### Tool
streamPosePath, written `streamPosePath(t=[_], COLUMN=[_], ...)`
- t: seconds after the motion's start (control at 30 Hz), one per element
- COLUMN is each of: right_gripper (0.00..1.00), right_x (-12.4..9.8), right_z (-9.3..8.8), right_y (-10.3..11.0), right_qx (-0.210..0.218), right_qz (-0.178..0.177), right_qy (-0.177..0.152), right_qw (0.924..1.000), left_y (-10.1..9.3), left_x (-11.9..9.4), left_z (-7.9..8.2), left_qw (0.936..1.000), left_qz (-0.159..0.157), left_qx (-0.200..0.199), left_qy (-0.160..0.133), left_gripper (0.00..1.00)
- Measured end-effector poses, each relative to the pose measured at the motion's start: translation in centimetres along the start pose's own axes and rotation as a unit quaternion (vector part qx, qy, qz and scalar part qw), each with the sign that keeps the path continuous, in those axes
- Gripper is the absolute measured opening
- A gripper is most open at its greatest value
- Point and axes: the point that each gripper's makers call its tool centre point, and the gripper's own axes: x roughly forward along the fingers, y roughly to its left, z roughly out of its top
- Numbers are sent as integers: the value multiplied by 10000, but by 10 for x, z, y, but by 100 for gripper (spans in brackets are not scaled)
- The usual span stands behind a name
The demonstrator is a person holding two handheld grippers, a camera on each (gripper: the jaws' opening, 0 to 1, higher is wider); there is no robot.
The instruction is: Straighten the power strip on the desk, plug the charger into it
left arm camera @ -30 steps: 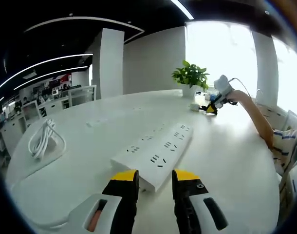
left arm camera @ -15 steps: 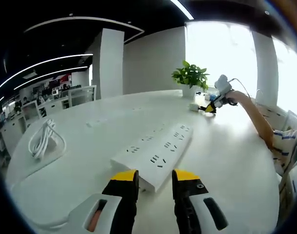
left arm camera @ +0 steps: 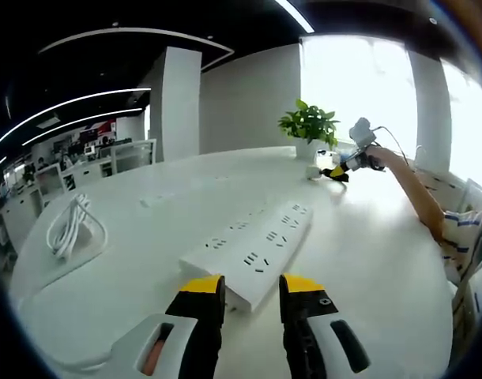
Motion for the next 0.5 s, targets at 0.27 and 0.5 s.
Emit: streamPosePath(t=[0.27,0.5], right_gripper=[8,7], right_x=[-4,-6], right_z=[7,19], right_y=[19,14], right_qx=[708,1515], right_qz=[609,1054], right_qy=[-351,-541], right_qw=[9950,9813], left_y=[0,3], left_x=[0,0], left_z=[1,3], left_qw=[10000,10000], left_qz=[-15,-5], left_qx=[8,4], left_qy=[4,-6], left_gripper=[28,28])
